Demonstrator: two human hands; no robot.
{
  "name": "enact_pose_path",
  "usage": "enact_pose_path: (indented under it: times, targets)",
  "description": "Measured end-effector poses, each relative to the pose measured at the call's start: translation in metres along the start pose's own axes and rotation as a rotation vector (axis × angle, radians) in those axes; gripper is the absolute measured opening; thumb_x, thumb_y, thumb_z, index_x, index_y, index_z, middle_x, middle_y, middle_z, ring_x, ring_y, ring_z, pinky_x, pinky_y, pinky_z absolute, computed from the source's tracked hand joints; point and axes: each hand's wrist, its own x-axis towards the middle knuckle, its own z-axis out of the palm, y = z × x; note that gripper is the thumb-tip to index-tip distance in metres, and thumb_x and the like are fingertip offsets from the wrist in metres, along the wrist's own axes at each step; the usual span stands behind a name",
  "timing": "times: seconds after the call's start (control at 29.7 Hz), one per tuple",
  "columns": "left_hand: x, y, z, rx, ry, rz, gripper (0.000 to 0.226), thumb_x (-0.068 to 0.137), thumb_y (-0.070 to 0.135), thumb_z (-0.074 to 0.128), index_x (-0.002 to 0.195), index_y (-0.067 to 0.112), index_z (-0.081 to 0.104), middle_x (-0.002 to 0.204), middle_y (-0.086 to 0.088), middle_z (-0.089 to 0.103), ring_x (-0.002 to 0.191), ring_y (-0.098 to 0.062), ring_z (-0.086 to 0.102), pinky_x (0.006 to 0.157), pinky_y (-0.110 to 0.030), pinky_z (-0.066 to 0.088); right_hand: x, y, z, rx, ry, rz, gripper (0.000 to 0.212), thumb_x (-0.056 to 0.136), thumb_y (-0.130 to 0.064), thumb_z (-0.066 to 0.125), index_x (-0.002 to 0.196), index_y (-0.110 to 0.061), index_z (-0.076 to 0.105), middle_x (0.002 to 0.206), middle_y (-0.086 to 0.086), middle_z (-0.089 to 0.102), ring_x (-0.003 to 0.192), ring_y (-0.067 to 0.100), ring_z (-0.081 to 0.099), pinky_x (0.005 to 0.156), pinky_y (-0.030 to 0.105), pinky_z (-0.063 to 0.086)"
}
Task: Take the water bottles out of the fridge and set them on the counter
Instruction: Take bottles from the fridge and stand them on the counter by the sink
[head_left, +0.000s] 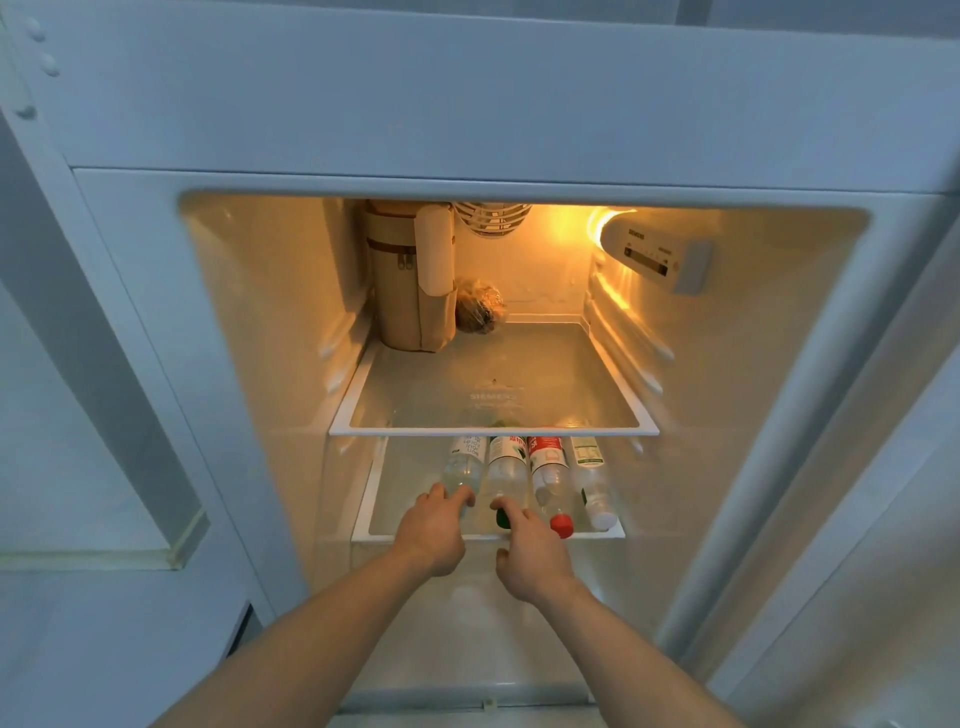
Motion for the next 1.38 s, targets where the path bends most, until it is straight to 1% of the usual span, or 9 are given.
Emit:
enact_pose_path:
  times: [0.3,0.51,0.67,0.81,0.94,1.05,1.15,1.28,1.38]
  targets:
    - [-0.051,-0.005,0.013,0.038,0.178,0.013,0.031,0.099,0.02,0.059,0.123,0.033,0.044,0.122,-0.004,0.052,0.109,-0.023,0.051,0.097,-0.035,0.044,-0.008,0.001,-0.001,0.067,0.062,-0.016,0.061,0.09,-0.009,0.07,0.138,-0.036,0.045,0.134,-0.004,0.061,0.115,0.023,0.063,0.084,0.033,0.055]
    - [-0.087,-0.006,-0.005,-0.104,0.383,0.017,0.017,0.104,0.031,0.055,0.117,0.036,0.046,0.112,0.003,0.051,0.088,-0.016,0.057,0.078,-0.029,0.048,-0.025,-0.008,-0.005,0.338,0.218,-0.019,0.041,0.089,-0.015,0.078,0.111,-0.039,0.053,0.118,-0.007,0.063,0.104,0.016,0.065,0.085,0.03,0.058]
    - [-0.108,-0.015,-0.023,-0.193,0.521,0.003,0.018,0.102,0.029,0.056,0.111,0.042,0.046,0.101,0.012,0.049,0.07,-0.015,0.056,0.067,-0.03,0.039,-0.045,-0.029,-0.032,0.497,0.373,-0.063,0.022,0.094,-0.024,0.074,0.105,-0.035,0.059,0.104,-0.009,0.065,0.088,0.011,0.059,0.065,0.01,0.039]
    - [-0.125,-0.016,-0.044,-0.262,0.618,-0.005,0.021,0.101,0.027,0.057,0.11,0.043,0.047,0.101,0.015,0.051,0.067,-0.014,0.058,0.062,-0.036,0.041,-0.056,-0.046,-0.06,0.603,0.412,-0.145,0.016,0.094,-0.023,0.072,0.102,-0.034,0.063,0.086,-0.018,0.061,0.077,0.004,0.058,0.06,0.009,0.038]
    - [-0.154,-0.015,-0.062,-0.304,0.622,-0.035,0.014,0.101,0.033,0.057,0.107,0.043,0.05,0.105,0.014,0.057,0.072,-0.013,0.058,0.064,-0.039,0.05,-0.071,-0.061,-0.082,0.596,0.343,-0.181,0.014,0.095,-0.026,0.072,0.105,-0.033,0.064,0.079,-0.015,0.058,0.074,0.007,0.058,0.059,0.013,0.037]
    - [-0.184,-0.021,-0.066,-0.315,0.585,-0.068,0.01,0.1,0.039,0.057,0.106,0.044,0.05,0.098,0.017,0.057,0.072,-0.008,0.057,0.062,-0.032,0.046,-0.087,-0.073,-0.094,0.562,0.227,-0.212,0.016,0.097,-0.03,0.07,0.109,-0.035,0.062,0.087,-0.017,0.059,0.08,0.009,0.063,0.068,0.021,0.05]
    - [-0.223,-0.034,-0.067,-0.332,0.552,-0.121,0.007,0.1,0.047,0.056,0.105,0.044,0.052,0.085,0.018,0.057,0.069,-0.004,0.056,0.061,-0.026,0.039,-0.108,-0.09,-0.1,0.509,0.074,-0.259,0.016,0.096,-0.034,0.07,0.11,-0.036,0.061,0.092,-0.018,0.062,0.073,0.012,0.074,0.075,0.031,0.062]
    - [-0.291,-0.053,-0.061,-0.394,0.523,-0.225,0.008,0.096,0.048,0.059,0.098,0.042,0.055,0.072,0.009,0.056,0.066,-0.007,0.054,0.06,-0.027,0.037,-0.145,-0.116,-0.086,0.45,-0.083,-0.345,0.009,0.093,-0.033,0.073,0.096,-0.033,0.065,0.084,-0.007,0.069,0.061,0.011,0.074,0.073,0.041,0.062]
    - [-0.347,-0.066,-0.051,-0.425,0.537,-0.304,0.01,0.095,0.045,0.062,0.095,0.038,0.056,0.073,0.013,0.058,0.069,-0.006,0.054,0.06,-0.024,0.04,-0.18,-0.145,-0.067,0.431,-0.257,-0.405,0.007,0.093,-0.028,0.073,0.095,-0.03,0.066,0.081,-0.004,0.069,0.056,0.012,0.073,0.07,0.037,0.061]
